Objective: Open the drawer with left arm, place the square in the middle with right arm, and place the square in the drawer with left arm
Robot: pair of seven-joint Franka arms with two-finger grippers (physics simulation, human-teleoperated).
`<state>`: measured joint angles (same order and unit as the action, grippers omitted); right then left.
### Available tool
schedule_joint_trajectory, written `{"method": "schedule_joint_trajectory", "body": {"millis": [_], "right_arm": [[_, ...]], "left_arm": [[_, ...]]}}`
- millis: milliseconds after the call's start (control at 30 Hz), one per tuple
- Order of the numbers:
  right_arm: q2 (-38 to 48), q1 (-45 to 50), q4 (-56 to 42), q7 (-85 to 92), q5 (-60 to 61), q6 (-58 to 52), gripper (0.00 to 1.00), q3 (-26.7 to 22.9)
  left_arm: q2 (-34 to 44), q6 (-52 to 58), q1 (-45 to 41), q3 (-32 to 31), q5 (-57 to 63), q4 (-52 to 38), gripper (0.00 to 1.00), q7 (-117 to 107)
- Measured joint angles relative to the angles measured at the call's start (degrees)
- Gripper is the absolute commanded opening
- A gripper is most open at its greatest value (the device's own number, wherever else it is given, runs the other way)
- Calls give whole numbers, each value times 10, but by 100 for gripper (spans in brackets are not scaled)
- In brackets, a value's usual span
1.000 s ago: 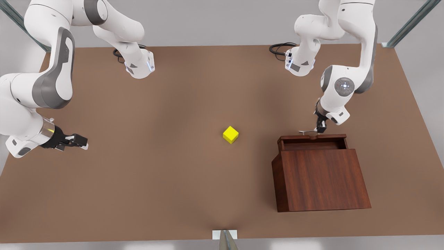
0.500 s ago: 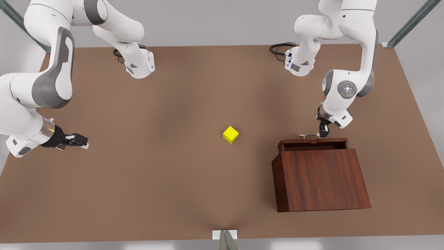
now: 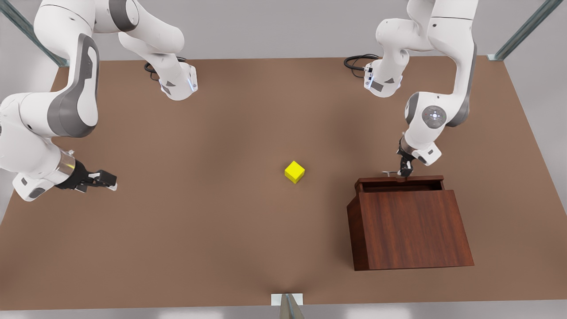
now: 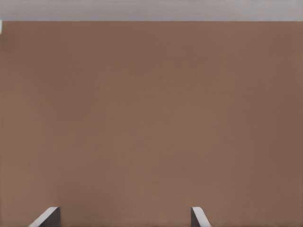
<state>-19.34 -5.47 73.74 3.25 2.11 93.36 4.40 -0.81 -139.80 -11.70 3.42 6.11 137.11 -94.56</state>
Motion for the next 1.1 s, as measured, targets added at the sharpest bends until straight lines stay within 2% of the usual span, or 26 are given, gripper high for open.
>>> {"method": "schedule_joint_trajectory", "body": {"millis": [433, 1100], "right_arm": [[-1, -2, 0, -1, 2, 2, 100, -2], [-1, -2, 0, -1, 3, 3, 100, -2]], "left_arm": [[36, 81, -18, -1, -34, 6, 100, -1], [53, 121, -25, -6, -50, 7, 100, -14]]}}
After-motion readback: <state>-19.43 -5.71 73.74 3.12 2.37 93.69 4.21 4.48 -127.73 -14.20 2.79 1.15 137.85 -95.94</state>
